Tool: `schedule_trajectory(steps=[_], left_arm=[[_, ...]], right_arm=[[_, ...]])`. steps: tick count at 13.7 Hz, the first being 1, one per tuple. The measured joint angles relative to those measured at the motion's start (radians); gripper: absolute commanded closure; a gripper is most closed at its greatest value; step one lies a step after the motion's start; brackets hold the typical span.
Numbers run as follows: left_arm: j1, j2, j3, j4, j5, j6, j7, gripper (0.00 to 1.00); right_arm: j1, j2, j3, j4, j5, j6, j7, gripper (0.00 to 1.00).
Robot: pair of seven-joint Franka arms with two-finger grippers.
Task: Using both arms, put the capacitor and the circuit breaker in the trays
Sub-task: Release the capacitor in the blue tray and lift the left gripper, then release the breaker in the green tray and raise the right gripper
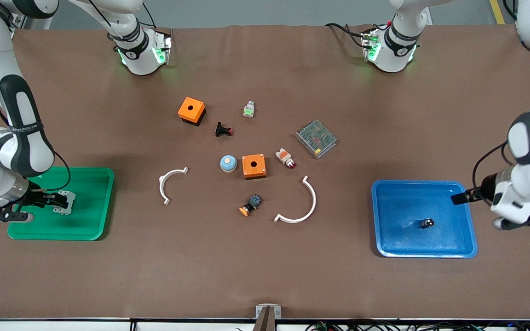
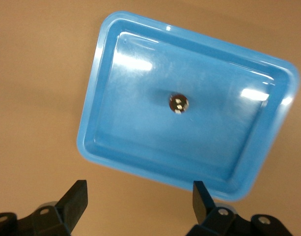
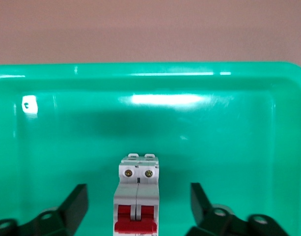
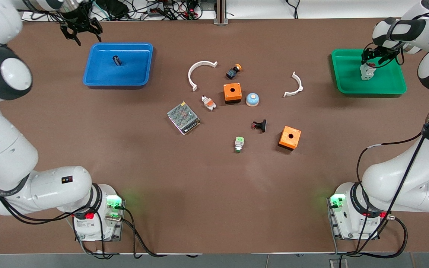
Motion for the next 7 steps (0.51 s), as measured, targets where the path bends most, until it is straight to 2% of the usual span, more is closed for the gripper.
schedule_trajectory(steps=[2,4,7], left_arm=[[0.003,-0.140,-0.007,-0.057,-0.052,-0.065,0.003,0.01],[0.003,-0.266,-0.010,-0.074,-0.082,-0.154,0.003,0.01],[0.003,-0.398,-0.009,-0.078,-0.089,-0.257,0.003,0.01]], right_arm=[[0.001,-0.013,0.001,0.061,0.000,-0.128,-0.003,0.00],[0.002,-0.050,0.002,0.134,0.000,-0.314,-0.003,0.00],[0.017,-0.148,0.007,0.175,0.000,-0.539,0.035,0.00]])
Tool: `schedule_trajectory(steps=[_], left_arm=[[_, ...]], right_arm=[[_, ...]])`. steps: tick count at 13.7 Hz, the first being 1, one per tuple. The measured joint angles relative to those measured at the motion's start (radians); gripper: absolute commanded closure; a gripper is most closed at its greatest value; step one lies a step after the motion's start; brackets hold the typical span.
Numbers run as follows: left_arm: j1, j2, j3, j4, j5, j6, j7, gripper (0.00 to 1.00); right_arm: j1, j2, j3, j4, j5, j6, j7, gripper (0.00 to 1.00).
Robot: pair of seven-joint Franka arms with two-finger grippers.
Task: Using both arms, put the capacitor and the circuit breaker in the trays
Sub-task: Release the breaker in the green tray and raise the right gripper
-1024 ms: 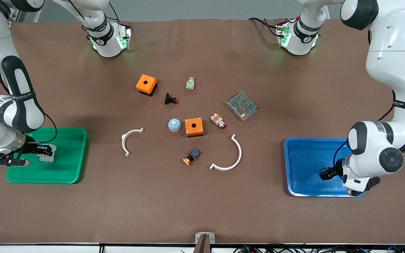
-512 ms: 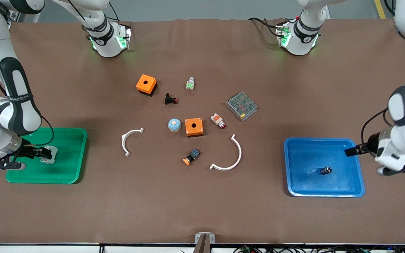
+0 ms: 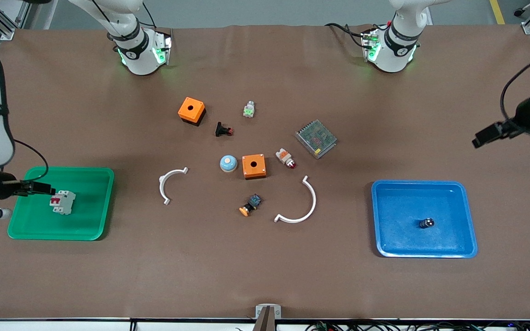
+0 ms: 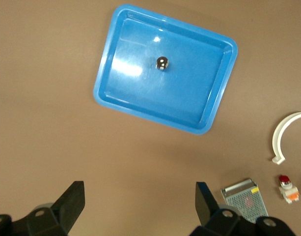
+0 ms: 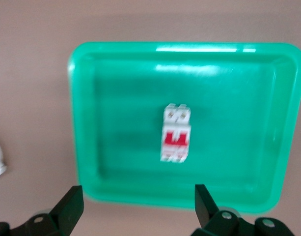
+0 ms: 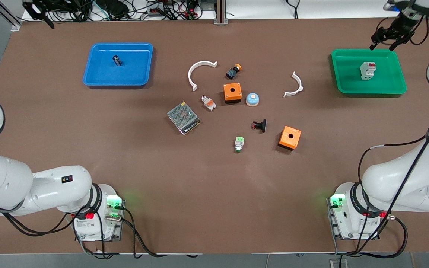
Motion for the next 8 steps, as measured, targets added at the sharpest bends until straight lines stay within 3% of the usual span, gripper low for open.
schedule_trajectory(steps=[4,8], left_arm=[[0.000,-0.040,0.000,0.040,0.000,-0.062,0.086,0.01],[0.002,-0.027,0.002,0.055,0.000,-0.062,0.187,0.00]], right_arm=[[0.112,-0.153,0.005,0.003,-0.029,-0.187,0.212,0.00],[0.155,-0.268,0.005,0.003,-0.049,-0.309,0.261,0.00]])
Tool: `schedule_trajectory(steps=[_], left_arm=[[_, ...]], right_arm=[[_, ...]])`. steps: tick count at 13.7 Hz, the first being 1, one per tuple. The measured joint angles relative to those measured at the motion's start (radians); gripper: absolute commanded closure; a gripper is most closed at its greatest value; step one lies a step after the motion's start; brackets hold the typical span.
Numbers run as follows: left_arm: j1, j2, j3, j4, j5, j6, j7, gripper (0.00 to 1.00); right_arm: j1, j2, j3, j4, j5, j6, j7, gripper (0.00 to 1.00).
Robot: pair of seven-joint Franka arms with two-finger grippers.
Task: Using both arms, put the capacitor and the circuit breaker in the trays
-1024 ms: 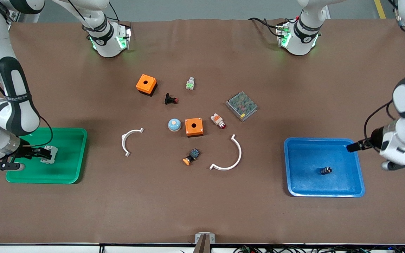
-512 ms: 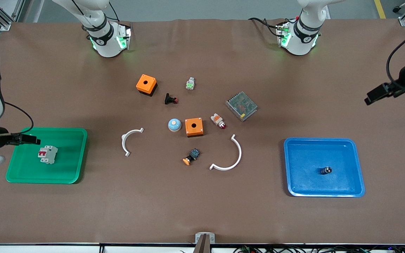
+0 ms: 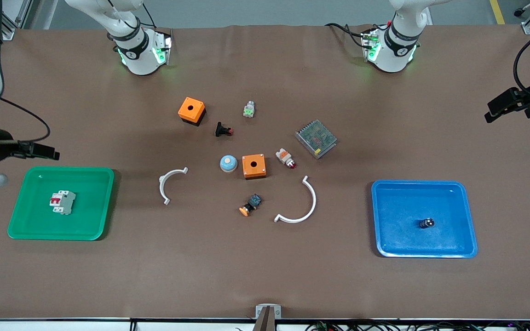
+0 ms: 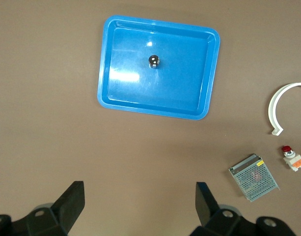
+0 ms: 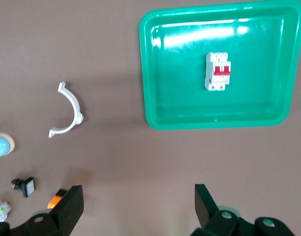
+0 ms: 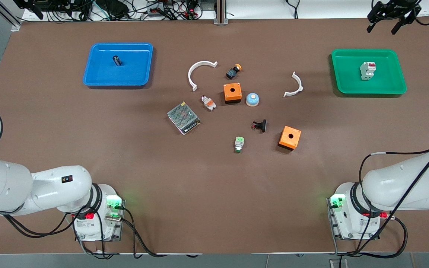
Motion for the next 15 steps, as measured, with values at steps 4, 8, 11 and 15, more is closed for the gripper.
schedule_trajectory(steps=[4,8,11,15], left_arm=[[0.002,0.025,0.003,0.032,0.000,0.000,0.019,0.00],[0.004,0.035,0.003,0.040,0.000,0.000,0.019,0.00],[0.004,0.037,0.003,0.040,0.000,0.000,0.019,0.00],[0.003,0.039,0.003,0.046,0.000,0.000,0.019,0.00]], right_arm=[[0.025,-0.039,0.002,0.005,0.000,-0.053,0.000,0.00],[0.040,-0.039,0.002,0.009,-0.002,-0.061,0.000,0.00],[0.043,-0.038,0.002,0.032,-0.004,-0.059,0.000,0.00],[0.059,-0.036,0.002,0.084,-0.037,-0.059,0.000,0.00]])
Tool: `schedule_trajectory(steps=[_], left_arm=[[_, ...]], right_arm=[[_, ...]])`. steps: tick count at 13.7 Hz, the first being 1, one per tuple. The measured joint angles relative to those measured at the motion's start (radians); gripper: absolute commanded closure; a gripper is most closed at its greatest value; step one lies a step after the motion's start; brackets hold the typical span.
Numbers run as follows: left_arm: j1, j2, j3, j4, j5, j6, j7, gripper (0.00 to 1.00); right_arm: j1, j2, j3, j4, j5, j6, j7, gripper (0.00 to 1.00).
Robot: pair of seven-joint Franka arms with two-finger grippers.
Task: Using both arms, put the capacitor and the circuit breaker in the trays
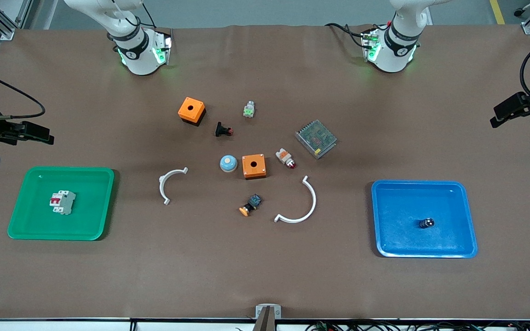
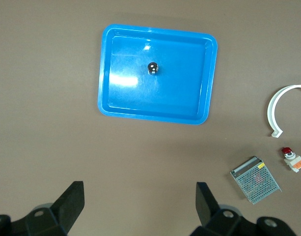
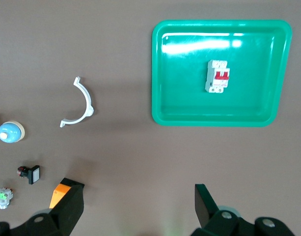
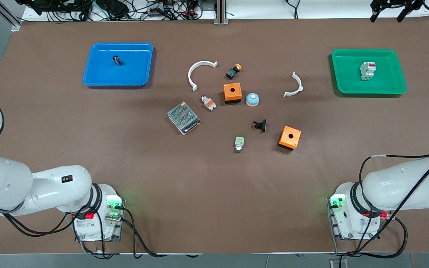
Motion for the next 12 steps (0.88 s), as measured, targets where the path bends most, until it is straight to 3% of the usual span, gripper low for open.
schedule_trajectory(steps=[3,8,12], left_arm=[[-0.029,0.004,0.021,0.001,0.004,0.000,0.000,0.00],[-0.268,0.005,0.264,0.003,0.012,0.000,0.000,0.00],[-0.294,0.006,0.295,0.003,0.012,0.000,0.000,0.00]], right_arm=[[0.000,0.001,-0.005,0.052,-0.003,-0.021,0.000,0.00],[-0.005,-0.007,-0.018,0.120,-0.004,-0.175,0.000,0.00],[-0.003,-0.068,-0.009,0.117,-0.004,-0.192,0.000,0.00]])
